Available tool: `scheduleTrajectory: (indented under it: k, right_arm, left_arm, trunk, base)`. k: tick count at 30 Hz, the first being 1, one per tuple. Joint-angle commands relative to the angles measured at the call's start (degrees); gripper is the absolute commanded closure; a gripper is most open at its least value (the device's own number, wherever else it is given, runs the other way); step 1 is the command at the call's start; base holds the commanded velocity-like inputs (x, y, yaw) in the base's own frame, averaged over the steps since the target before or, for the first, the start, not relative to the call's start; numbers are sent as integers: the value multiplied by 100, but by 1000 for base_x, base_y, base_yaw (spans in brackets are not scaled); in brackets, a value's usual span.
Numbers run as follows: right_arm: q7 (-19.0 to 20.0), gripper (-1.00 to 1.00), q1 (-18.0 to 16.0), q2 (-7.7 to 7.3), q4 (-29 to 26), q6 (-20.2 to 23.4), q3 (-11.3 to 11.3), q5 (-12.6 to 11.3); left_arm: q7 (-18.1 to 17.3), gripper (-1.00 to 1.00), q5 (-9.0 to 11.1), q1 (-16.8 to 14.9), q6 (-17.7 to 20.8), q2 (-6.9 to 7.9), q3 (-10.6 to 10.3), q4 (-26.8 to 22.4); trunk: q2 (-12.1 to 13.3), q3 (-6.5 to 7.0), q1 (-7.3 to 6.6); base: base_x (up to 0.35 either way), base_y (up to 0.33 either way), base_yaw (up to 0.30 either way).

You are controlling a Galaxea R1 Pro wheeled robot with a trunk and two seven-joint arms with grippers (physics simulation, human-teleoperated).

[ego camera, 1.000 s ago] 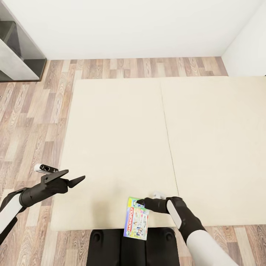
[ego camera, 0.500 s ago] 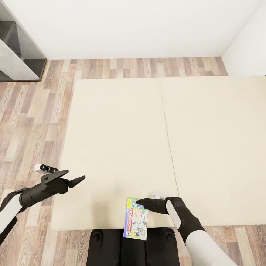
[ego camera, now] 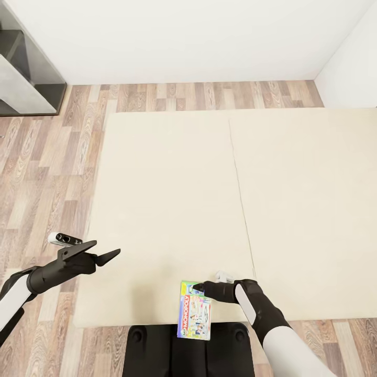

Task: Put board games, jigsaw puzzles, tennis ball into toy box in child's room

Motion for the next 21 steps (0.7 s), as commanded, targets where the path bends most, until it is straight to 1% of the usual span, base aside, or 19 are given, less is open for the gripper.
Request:
scheduleTrajectory:
  k: [1, 13, 21]
  right_arm:
    - [8, -100, 1, 3, -7, 27, -13, -3]
    - [-1, -100, -2, 11, -11, -2, -11, 4]
    - [5, -100, 4, 12, -11, -6, -7, 5]
  left_arm:
    - [-12, -100, 21, -4, 27, 6, -12, 3]
    - [-12, -100, 21, -4, 27, 6, -10, 4]
    - [-12, -100, 21, -4, 27, 6, -10, 4]
  trunk:
    - [-9, -6, 3]
    - [-9, -6, 3]
    - [-9, -6, 3]
  base:
    - [0, 41, 0]
    - [0, 6, 2]
    - [0, 0, 161]
